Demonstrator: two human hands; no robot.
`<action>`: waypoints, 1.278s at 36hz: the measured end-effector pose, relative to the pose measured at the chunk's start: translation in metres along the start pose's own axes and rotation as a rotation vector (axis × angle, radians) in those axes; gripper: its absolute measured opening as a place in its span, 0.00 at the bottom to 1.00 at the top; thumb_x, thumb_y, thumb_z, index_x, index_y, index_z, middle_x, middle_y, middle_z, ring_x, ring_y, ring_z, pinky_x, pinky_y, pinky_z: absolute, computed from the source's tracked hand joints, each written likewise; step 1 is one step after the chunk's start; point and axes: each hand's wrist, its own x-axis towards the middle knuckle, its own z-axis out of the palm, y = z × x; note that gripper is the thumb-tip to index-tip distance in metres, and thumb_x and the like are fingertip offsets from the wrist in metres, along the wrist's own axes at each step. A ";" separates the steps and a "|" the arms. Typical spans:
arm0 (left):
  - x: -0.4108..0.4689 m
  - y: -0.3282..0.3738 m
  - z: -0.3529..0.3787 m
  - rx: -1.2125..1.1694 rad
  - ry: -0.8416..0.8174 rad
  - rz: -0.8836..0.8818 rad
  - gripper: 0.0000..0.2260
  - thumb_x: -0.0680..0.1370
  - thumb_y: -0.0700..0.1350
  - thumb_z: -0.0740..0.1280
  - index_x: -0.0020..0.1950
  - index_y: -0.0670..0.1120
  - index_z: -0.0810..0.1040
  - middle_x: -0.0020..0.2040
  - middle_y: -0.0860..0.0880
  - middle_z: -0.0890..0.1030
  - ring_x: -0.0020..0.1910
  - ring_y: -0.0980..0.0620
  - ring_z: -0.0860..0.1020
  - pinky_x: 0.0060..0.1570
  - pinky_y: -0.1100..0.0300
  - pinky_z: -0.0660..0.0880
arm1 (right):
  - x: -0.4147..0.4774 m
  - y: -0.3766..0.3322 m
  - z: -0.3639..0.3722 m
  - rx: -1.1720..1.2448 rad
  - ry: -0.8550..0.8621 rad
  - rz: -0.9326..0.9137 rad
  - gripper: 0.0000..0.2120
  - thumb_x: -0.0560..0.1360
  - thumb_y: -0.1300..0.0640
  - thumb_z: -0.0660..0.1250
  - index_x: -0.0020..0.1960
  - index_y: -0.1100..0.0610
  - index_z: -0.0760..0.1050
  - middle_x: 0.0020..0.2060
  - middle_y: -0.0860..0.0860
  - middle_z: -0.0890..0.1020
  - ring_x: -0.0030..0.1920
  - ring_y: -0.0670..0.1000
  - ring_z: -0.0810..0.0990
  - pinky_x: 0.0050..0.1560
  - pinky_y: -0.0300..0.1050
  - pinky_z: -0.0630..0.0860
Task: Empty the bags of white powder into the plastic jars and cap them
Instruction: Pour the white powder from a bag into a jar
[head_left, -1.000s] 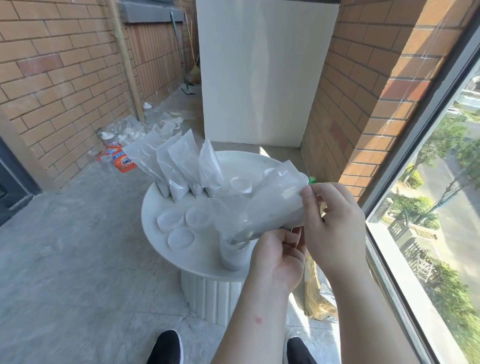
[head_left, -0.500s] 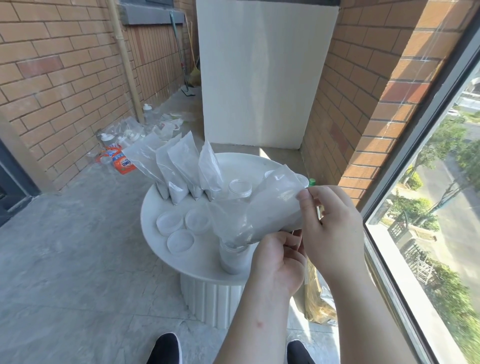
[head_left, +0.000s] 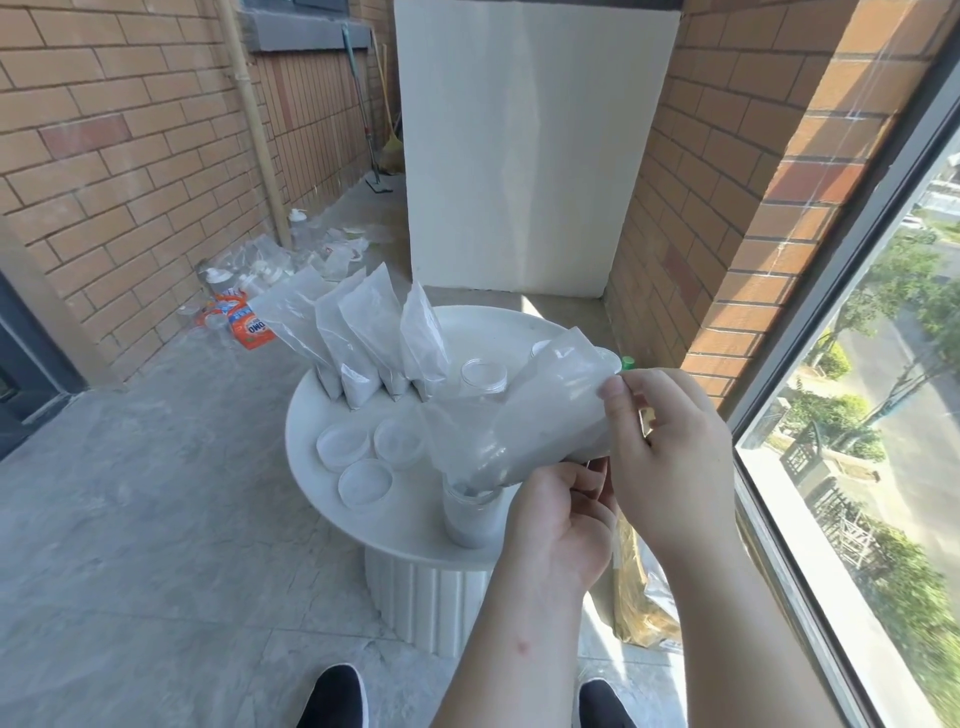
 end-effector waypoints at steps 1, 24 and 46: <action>0.000 0.000 0.000 0.003 0.001 0.000 0.20 0.71 0.24 0.49 0.42 0.39 0.78 0.31 0.47 0.79 0.25 0.53 0.79 0.26 0.67 0.72 | 0.000 0.000 0.000 -0.003 0.007 -0.002 0.07 0.81 0.58 0.65 0.45 0.57 0.79 0.42 0.49 0.79 0.42 0.45 0.72 0.42 0.42 0.67; 0.004 -0.001 -0.002 0.032 0.000 0.001 0.19 0.71 0.24 0.49 0.37 0.41 0.76 0.28 0.48 0.78 0.24 0.55 0.77 0.29 0.68 0.69 | 0.000 0.000 0.004 -0.033 0.056 -0.038 0.09 0.81 0.56 0.64 0.45 0.58 0.79 0.42 0.49 0.78 0.42 0.49 0.73 0.41 0.49 0.70; 0.012 -0.002 -0.002 0.069 -0.001 0.020 0.17 0.55 0.29 0.56 0.38 0.40 0.76 0.36 0.45 0.77 0.36 0.50 0.74 0.28 0.65 0.73 | 0.001 0.000 0.004 -0.041 -0.055 0.045 0.09 0.82 0.54 0.64 0.45 0.55 0.79 0.43 0.46 0.78 0.44 0.43 0.73 0.42 0.33 0.67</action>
